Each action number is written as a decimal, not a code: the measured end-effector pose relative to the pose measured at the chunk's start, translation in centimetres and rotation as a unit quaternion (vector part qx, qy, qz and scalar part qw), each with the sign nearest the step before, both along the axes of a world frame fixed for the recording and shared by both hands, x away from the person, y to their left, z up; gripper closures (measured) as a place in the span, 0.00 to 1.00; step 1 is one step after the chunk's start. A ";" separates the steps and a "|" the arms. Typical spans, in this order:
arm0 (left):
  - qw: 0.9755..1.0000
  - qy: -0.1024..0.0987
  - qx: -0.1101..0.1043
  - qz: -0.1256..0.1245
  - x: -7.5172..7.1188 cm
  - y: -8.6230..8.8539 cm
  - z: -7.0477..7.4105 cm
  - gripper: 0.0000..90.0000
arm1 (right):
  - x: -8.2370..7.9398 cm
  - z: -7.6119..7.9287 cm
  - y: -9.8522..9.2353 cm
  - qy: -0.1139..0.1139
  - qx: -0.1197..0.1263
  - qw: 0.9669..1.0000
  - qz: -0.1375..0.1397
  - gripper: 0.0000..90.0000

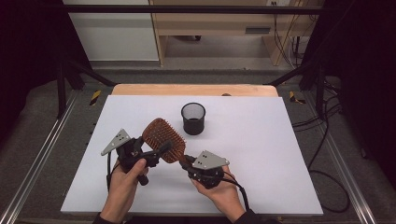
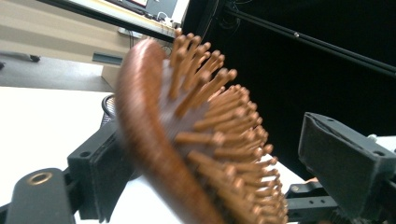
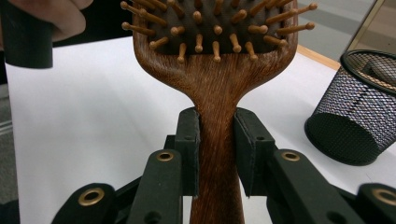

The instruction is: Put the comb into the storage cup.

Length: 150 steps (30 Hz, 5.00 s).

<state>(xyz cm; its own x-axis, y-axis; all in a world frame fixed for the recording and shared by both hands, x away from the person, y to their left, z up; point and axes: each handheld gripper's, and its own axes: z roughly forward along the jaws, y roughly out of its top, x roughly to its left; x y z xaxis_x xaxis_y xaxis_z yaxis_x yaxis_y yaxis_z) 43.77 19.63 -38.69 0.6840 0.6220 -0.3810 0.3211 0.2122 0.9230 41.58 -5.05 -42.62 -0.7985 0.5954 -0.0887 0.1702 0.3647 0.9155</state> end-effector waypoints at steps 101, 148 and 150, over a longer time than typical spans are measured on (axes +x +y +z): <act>0.990 0.090 -0.109 0.009 -0.1 1.6 -0.9 0.56 | 0.2 -1.2 1.3 0.034 -0.008 0.999 0.022 0.80; 0.988 0.085 -0.117 0.045 0.4 3.5 -1.2 0.56 | 1.1 -1.1 0.2 0.057 0.022 0.998 0.003 0.44; 0.988 0.085 -0.117 0.047 0.4 3.6 -1.2 0.56 | 1.2 -1.1 0.1 0.059 0.024 0.998 0.000 0.43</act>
<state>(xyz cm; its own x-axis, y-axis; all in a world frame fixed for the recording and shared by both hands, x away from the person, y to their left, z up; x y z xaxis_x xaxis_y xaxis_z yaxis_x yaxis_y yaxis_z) 44.18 23.27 -39.92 0.5405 0.5612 -0.6268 0.4358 0.4505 0.7792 42.74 -4.98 -43.74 -0.8018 0.5966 0.0337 0.2771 0.3213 0.9055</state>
